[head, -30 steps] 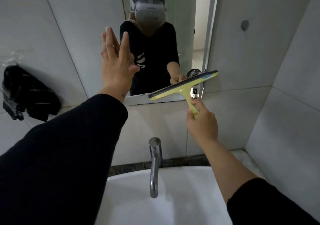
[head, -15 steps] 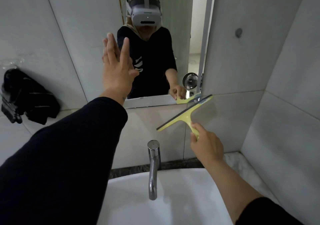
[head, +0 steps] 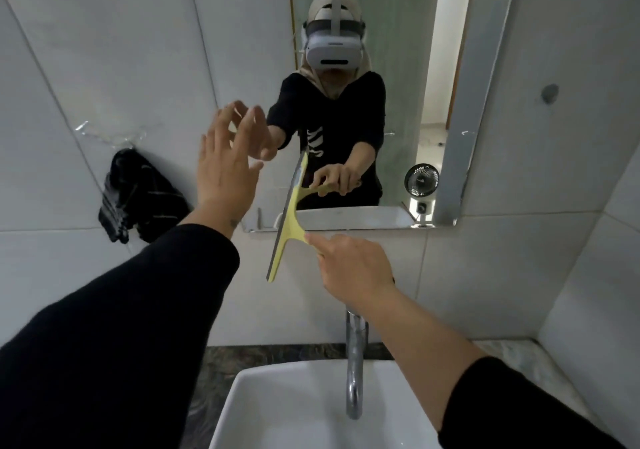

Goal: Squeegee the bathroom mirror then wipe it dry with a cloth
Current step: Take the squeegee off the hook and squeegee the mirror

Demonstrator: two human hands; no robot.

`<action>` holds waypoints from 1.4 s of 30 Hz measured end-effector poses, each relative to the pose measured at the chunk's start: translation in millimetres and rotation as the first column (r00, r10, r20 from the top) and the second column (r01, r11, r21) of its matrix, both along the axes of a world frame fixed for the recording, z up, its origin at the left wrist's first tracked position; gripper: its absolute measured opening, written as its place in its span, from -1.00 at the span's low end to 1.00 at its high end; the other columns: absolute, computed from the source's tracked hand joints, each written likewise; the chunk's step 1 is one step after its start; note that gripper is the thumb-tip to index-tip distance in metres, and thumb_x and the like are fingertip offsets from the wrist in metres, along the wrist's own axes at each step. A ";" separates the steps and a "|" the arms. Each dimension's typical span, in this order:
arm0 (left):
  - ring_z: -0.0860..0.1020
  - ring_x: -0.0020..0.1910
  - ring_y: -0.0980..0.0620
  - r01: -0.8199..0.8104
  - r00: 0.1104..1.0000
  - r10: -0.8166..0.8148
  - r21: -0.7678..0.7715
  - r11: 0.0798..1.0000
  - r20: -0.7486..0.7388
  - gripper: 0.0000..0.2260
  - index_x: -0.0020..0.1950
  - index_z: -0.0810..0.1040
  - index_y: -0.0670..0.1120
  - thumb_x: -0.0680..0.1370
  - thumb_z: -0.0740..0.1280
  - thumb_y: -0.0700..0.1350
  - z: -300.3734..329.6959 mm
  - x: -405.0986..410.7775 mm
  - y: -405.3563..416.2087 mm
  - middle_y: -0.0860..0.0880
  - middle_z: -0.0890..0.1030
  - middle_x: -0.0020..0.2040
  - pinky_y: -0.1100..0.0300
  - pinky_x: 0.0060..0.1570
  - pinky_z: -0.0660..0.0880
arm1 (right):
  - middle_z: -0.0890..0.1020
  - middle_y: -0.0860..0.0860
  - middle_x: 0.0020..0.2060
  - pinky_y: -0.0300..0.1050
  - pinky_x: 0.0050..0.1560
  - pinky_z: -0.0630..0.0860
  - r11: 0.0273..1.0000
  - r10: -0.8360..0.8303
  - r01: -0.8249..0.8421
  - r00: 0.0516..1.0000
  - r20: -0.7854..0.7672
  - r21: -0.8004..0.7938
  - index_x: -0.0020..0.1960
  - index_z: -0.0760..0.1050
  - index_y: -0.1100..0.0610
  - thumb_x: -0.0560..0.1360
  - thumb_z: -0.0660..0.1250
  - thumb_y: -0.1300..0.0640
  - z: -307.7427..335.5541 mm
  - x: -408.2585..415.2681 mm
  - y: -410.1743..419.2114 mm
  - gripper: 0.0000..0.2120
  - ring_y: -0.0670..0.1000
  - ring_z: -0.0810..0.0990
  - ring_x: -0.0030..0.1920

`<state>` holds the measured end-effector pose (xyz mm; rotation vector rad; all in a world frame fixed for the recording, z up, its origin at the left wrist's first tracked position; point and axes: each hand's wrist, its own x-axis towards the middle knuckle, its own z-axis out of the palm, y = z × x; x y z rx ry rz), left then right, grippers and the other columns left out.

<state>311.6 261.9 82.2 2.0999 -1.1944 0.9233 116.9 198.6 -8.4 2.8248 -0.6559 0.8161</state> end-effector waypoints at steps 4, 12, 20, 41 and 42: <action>-0.02 0.52 -0.14 -0.053 0.996 0.054 0.013 0.998 -0.072 -0.31 0.53 0.02 -0.02 0.52 0.35 -0.11 -18.8 14.1 6.1 -0.11 0.00 0.56 -0.11 0.46 0.08 | 0.61 0.08 -0.18 -0.09 -0.42 0.23 0.997 0.033 -0.034 0.999 -0.004 -0.071 0.42 0.25 -0.04 0.54 0.19 0.23 4.5 36.8 1.3 -0.52 0.11 0.43 -0.37; 0.18 0.45 -0.19 -0.008 0.995 0.008 -0.002 1.000 -0.096 -0.25 0.52 0.03 0.06 0.47 0.41 -0.12 -41.0 8.0 -9.7 -0.10 -0.05 0.56 -0.15 0.39 0.23 | 0.56 0.02 -0.42 -0.30 -0.48 -0.10 0.969 -0.006 0.000 1.000 -0.023 -0.249 0.25 0.49 -0.11 0.32 0.45 0.23 3.6 28.6 -39.9 -0.46 0.07 0.24 -0.55; -0.07 0.52 -0.18 -0.010 0.996 0.008 -0.015 1.000 -0.085 -0.15 0.53 -0.07 0.05 0.44 0.44 -0.14 -52.2 -10.3 -38.9 -0.16 -0.11 0.56 -0.11 0.43 0.19 | 0.62 0.04 -0.24 -0.15 -0.44 0.25 0.968 -0.135 0.112 0.987 -0.089 -0.223 0.35 0.39 -0.16 0.50 0.28 0.16 8.4 -36.0 -73.4 -0.54 0.16 0.59 -0.36; 0.03 0.53 -0.12 0.510 0.848 -0.529 0.227 0.830 0.028 -0.35 0.50 0.20 0.03 0.47 0.41 -0.12 -72.5 -150.7 -64.6 -0.14 0.17 0.53 -0.16 0.44 -0.02 | 0.60 -0.02 -0.02 -0.11 -0.17 0.34 0.906 -0.352 0.388 0.913 -0.208 0.170 0.04 0.43 -0.06 0.46 0.33 -0.09 69.6 -164.0 -70.9 -0.80 0.11 0.57 0.00; 0.03 0.53 -0.10 0.548 0.817 -0.576 0.258 0.796 0.041 -0.36 0.50 0.19 0.03 0.49 0.39 -0.11 -72.3 -161.7 -66.7 -0.12 0.19 0.53 -0.14 0.44 -0.02 | 0.58 -0.05 -0.07 -0.11 -0.18 0.31 0.913 -0.329 0.371 0.915 -0.232 0.170 0.00 0.43 -0.08 0.44 0.35 -0.10 79.8 -169.6 -69.3 -0.80 0.08 0.56 -0.03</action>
